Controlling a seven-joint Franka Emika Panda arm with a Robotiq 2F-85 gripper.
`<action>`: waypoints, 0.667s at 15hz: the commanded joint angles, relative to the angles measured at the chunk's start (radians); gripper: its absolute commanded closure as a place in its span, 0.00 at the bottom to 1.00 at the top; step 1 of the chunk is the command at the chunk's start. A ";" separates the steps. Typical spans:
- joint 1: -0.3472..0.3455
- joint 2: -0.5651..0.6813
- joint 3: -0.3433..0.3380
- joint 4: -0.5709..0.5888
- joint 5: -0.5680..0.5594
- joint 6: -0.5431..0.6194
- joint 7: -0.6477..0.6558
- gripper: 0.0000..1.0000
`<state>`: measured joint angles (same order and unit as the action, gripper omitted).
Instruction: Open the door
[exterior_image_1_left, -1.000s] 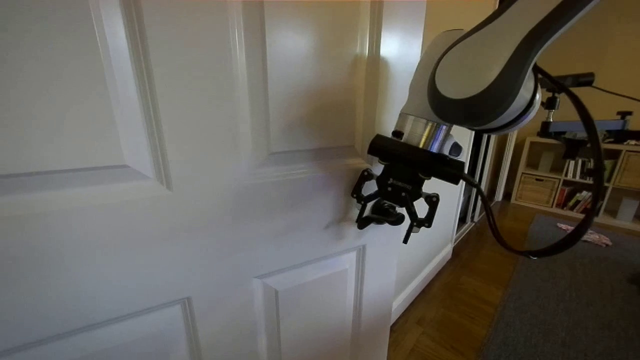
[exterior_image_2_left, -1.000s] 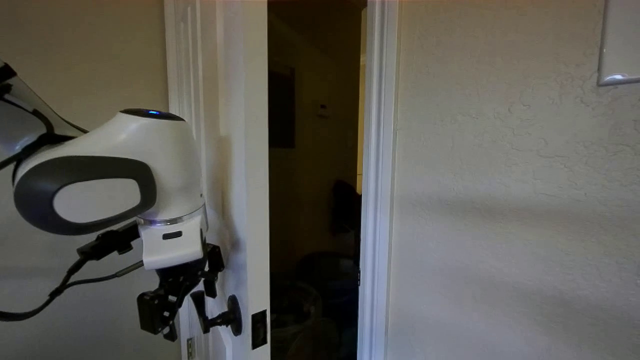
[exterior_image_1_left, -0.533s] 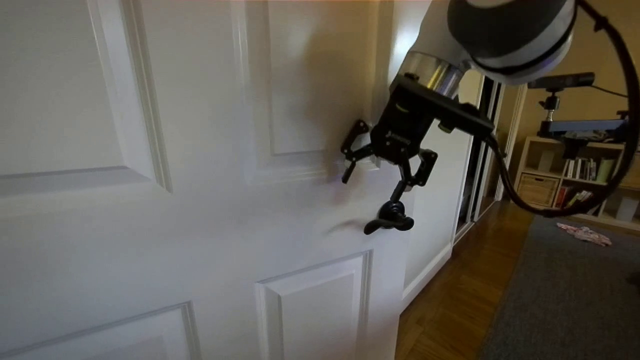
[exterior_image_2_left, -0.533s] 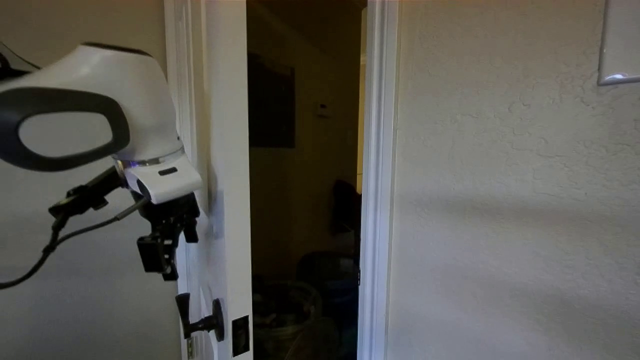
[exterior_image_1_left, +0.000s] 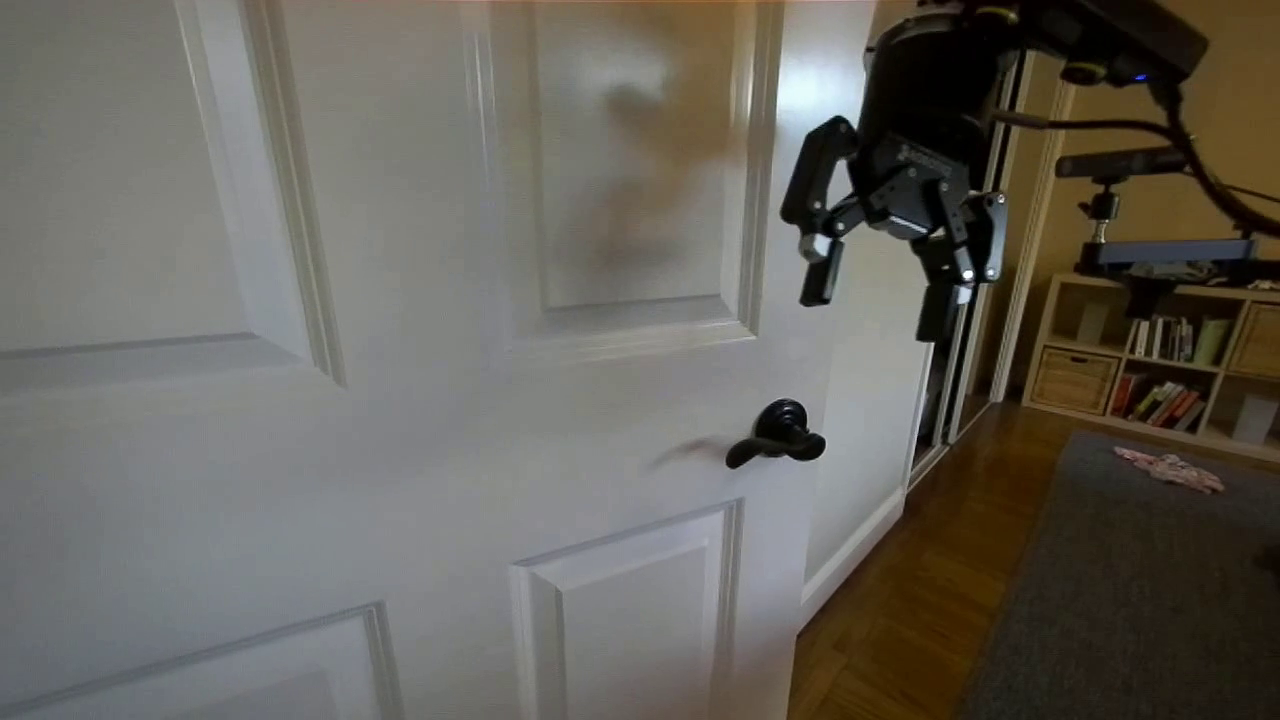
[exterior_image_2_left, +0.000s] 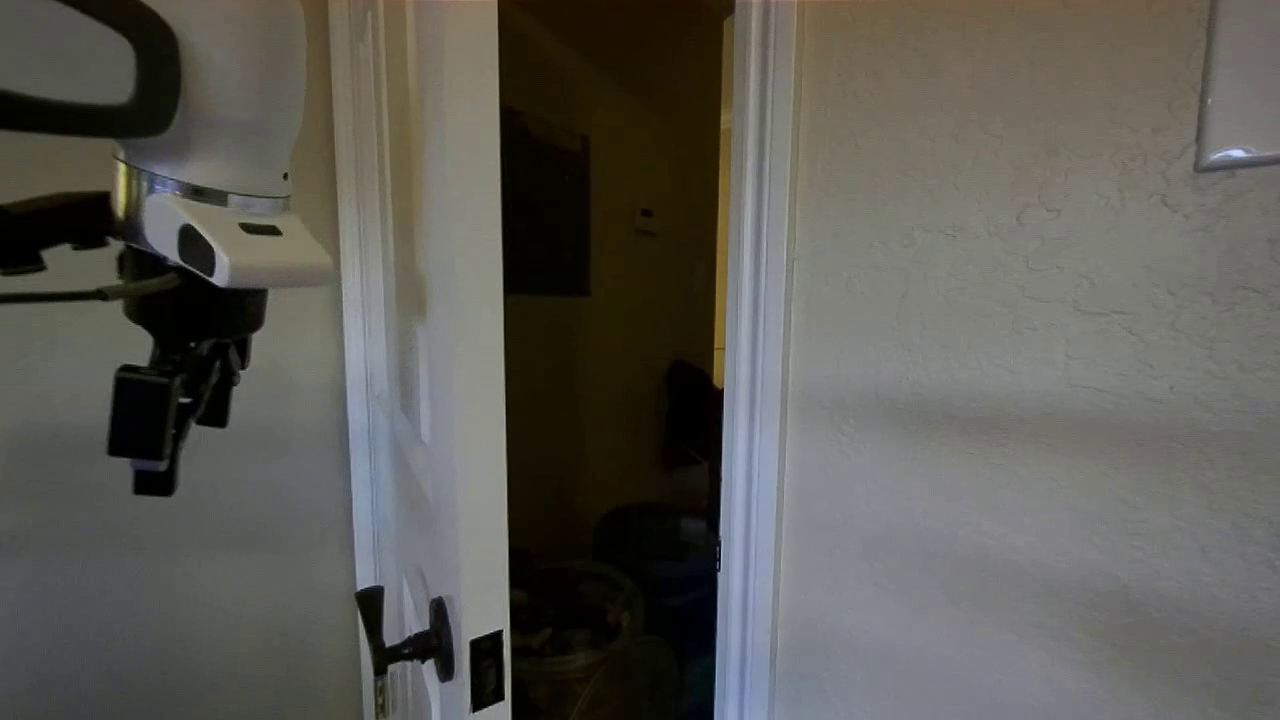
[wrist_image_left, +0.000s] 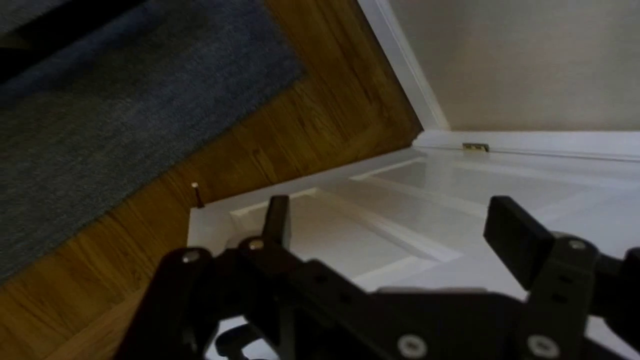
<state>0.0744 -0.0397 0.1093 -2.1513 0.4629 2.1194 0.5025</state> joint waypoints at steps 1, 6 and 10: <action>-0.020 -0.101 -0.031 -0.072 -0.109 -0.147 0.010 0.00; -0.049 -0.195 -0.051 -0.143 -0.212 -0.214 -0.018 0.00; -0.057 -0.167 -0.046 -0.120 -0.194 -0.200 -0.024 0.00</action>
<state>0.0213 -0.2078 0.0596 -2.2732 0.2680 1.9215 0.4784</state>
